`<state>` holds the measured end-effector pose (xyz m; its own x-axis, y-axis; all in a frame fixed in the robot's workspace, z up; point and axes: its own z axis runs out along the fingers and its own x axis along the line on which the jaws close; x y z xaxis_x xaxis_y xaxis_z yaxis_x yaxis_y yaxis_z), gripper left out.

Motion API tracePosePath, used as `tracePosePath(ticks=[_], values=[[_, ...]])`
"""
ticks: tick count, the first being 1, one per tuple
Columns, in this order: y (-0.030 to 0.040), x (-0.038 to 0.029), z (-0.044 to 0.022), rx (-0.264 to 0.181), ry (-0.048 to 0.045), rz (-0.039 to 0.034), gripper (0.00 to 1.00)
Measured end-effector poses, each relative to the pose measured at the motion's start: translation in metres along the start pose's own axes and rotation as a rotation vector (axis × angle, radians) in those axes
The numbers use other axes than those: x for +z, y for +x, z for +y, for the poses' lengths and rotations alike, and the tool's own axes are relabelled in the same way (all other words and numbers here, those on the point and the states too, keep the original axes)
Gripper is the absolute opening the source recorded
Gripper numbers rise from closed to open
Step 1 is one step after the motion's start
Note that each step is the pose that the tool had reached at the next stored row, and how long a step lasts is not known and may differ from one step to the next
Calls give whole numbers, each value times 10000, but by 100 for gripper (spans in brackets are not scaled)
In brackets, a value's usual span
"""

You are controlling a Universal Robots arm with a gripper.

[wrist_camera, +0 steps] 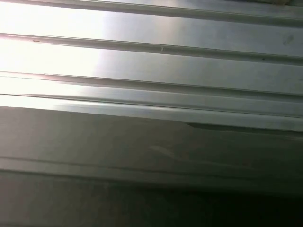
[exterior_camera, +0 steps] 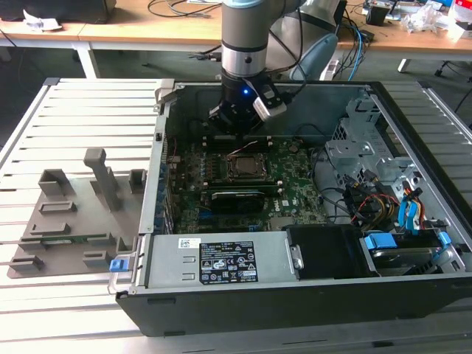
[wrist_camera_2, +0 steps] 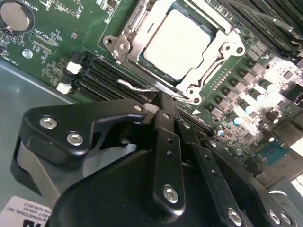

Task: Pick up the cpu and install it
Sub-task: 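Install the first cpu locking lever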

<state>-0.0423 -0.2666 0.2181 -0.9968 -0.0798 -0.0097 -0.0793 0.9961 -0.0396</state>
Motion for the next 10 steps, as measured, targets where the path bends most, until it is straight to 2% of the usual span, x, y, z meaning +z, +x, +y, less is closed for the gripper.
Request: tracePosePath(ticks=[10], values=[[-80, 38, -5, -66, 7, -2, 11]])
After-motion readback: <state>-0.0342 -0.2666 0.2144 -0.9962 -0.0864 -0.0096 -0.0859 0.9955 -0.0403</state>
